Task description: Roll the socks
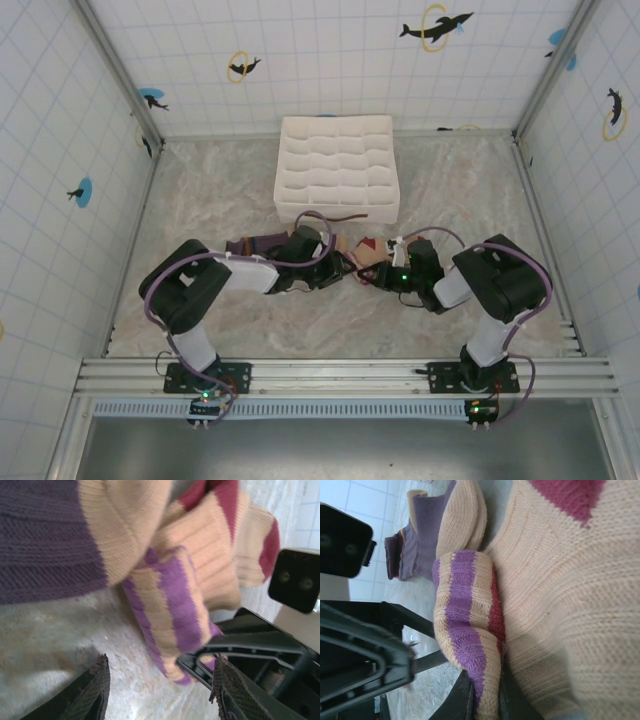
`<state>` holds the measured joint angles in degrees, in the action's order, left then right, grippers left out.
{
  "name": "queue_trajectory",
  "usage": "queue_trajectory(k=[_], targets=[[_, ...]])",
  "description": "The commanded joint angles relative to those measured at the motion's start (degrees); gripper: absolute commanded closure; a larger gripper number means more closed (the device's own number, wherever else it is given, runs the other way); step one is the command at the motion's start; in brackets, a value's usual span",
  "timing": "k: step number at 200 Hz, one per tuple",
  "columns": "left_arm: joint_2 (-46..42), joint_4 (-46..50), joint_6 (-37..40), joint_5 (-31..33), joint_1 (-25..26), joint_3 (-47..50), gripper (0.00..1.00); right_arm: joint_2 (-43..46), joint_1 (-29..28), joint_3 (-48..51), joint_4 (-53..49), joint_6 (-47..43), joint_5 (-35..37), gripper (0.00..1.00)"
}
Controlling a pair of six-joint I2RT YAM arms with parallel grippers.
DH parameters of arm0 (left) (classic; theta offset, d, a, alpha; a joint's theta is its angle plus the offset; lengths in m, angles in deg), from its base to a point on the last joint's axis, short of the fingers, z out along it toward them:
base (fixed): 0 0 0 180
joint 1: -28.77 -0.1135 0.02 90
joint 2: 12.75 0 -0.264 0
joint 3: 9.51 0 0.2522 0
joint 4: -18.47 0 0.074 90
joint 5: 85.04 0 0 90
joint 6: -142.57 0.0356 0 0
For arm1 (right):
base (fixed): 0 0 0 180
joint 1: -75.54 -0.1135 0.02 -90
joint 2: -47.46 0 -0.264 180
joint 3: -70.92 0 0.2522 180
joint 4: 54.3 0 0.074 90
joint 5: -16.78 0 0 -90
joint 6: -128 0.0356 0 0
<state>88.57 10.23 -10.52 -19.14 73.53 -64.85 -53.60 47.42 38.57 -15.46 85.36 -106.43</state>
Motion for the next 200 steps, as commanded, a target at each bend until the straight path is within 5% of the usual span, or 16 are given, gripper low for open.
queue_trajectory(k=[1,30,74,121,154,200], targets=[[2.34,-1.82,-1.81,2.76,0.32,-2.24,0.46,-2.66,1.03,1.51,-13.7,3.85,4.6,1.0],[5.2,-1.82,-3.58,4.06,0.34,-3.4,0.52,-3.09,1.22,1.7,-13.16,4.8,3.67,1.0],[8.43,-1.24,-5.46,4.33,0.34,-4.8,0.78,-0.92,1.17,3.4,-10.59,4.85,3.07,0.97],[7.2,6.12,-2.85,4.47,0.34,-6.39,1.0,7.87,0.42,2.25,-18.35,-2.41,5.1,0.65],[3.57,15.35,1.24,3.98,0.17,-7.37,1.0,18.17,-4.51,-3.19,-34.7,-13.56,16.08,0.44],[-0.93,20.63,2.27,2.04,-0.08,-5.03,1.0,25.38,-18.27,-9.0,-45.13,-29.2,37.69,0.37]])
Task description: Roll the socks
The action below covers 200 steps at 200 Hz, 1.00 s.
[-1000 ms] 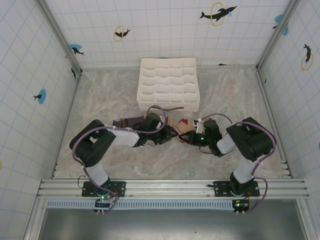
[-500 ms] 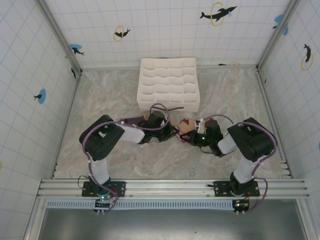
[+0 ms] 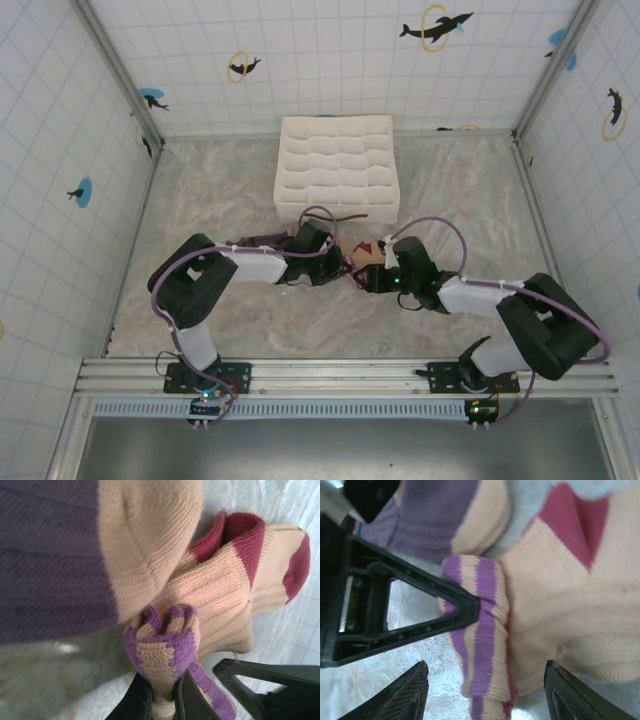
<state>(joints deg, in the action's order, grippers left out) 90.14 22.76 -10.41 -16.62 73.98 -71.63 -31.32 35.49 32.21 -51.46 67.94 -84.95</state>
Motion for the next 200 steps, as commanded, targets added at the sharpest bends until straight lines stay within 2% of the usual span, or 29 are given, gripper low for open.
queue_trajectory(k=[1,27,75,103,131,164,173,200], targets=[[-2.6,8.13,2.16,-0.56,-0.55,1.8,1.0,3.15,-6.7,-2.69,-9.13,-12.16,16.73,0.37],[-4.13,8.69,2.08,-1.16,-0.68,3.0,1.0,3.21,-15.16,-2.7,-7.19,-19.9,27.52,0.37],[-5.57,8.95,1.78,-1.97,-0.72,4.81,1.0,-2.0,-26.82,-1.36,2.15,-30.46,41.59,0.38],[-5.77,8.95,1.73,-2.28,-0.7,5.03,1.0,-7.17,-29.93,-2.03,6.23,-33.97,47.5,0.38],[-5.86,8.95,1.73,-2.4,-0.7,5.27,1.0,-11.17,-30.45,-2.47,8.97,-35.21,49.49,0.41],[-6.28,8.69,1.78,-2.4,-0.7,5.81,1.0,-13.34,-30.44,-1.57,11.03,-34.82,50.5,0.53],[-6.38,8.52,1.74,-2.36,-0.71,5.99,1.0,-13.5,-30.44,-1.13,11.52,-34.43,50.33,0.61],[-6.9,7.01,1.39,-2.47,-0.71,6.82,0.98,-13.28,-28.92,0.9,12.78,-31.86,47.05,0.94]])
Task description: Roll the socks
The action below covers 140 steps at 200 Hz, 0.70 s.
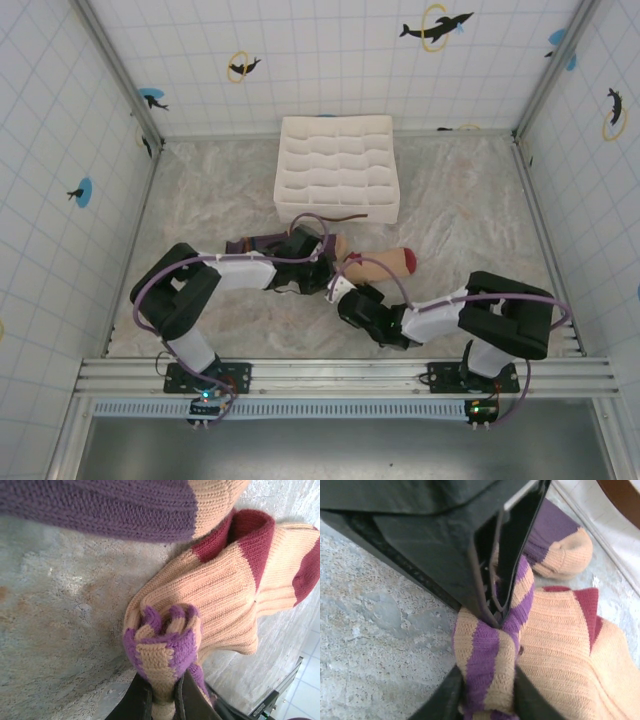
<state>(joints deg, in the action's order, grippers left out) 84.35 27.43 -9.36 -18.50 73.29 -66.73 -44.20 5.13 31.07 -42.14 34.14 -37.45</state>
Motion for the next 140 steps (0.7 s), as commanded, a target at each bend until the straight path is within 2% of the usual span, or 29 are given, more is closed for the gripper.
queue_trajectory(k=[1,7,29,49,65,100,140], targets=[[-1.11,2.25,0.33,-0.6,-0.01,1.95,0.97,-0.34,1.56,2.15,3.5,2.06,-0.7,0.95],[-1.34,1.85,0.31,-0.83,0.01,2.05,0.91,0.0,2.23,2.84,3.95,2.79,-2.12,1.0],[-2.23,1.37,0.33,-0.98,0.04,2.07,0.59,1.83,5.59,5.75,5.56,6.06,-9.99,1.0],[-3.2,1.36,0.24,-0.63,0.01,2.08,0.44,3.36,10.38,8.05,7.21,9.87,-20.31,1.0],[-3.81,1.04,0.4,-0.59,0.01,2.0,0.4,3.85,14.73,9.63,9.2,13.29,-28.65,1.0],[-4.88,-0.82,0.79,-0.4,0.04,2.18,0.39,2.24,24.69,12.23,15.57,21.57,-46.19,1.0],[-4.13,-2.2,1.14,-0.54,0.05,2.33,0.39,-2.83,31.74,12.65,21.26,30.93,-57.15,1.0]])
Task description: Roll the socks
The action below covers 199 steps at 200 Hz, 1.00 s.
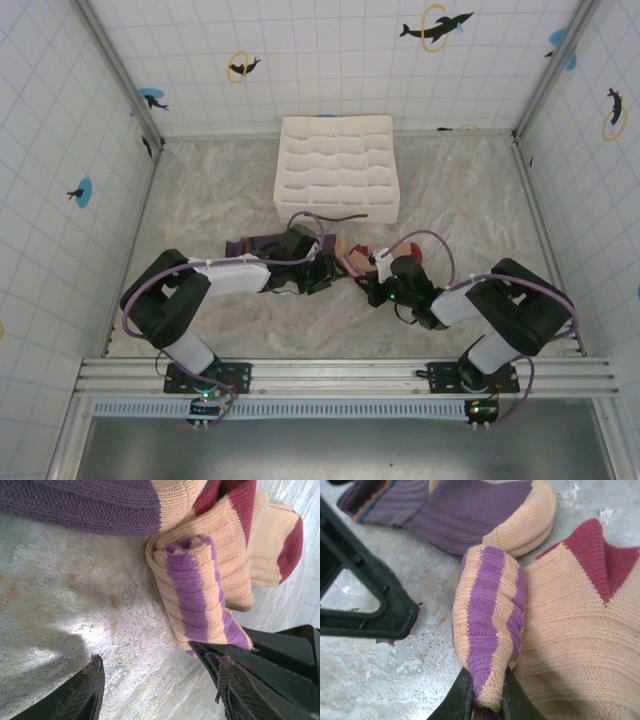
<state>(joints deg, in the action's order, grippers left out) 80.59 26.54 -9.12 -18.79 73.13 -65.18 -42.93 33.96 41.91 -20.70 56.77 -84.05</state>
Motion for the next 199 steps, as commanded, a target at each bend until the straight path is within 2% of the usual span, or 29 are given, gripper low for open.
queue_trajectory(k=[1,29,63,102,122,148,199], targets=[[-0.36,-1.37,0.84,-0.25,0.2,0.78,0.39,-4.18,3.09,1.8,-0.08,8.62,-10.63,1.0],[0.38,-2.95,1.04,-0.09,0.29,0.95,0.39,-8.15,7.31,1.71,3.64,16.51,-17.82,1.0],[2.05,-5.05,0.81,-0.31,0.29,0.87,0.41,-12.26,10.57,-0.48,0.9,22.35,-20.94,1.0],[4.83,-10.82,-0.55,-1.1,0.29,0.38,0.43,-14.32,12.64,-1.44,-4.33,29.37,-19.29,1.0],[6.25,-13.66,-1.87,-0.94,0.29,0.0,0.45,-14.48,12.76,-3.06,-10.81,29.77,-17.47,1.0],[8.35,-14.7,-2.47,0.19,0.29,-1.47,0.47,-13.92,12.9,-2.96,-12.98,30.97,-16.22,1.0],[12.2,-14.26,-3.91,2.47,0.29,-2.31,0.61,-14.3,13.02,-2.88,-12.64,31.79,-16.86,1.0]])
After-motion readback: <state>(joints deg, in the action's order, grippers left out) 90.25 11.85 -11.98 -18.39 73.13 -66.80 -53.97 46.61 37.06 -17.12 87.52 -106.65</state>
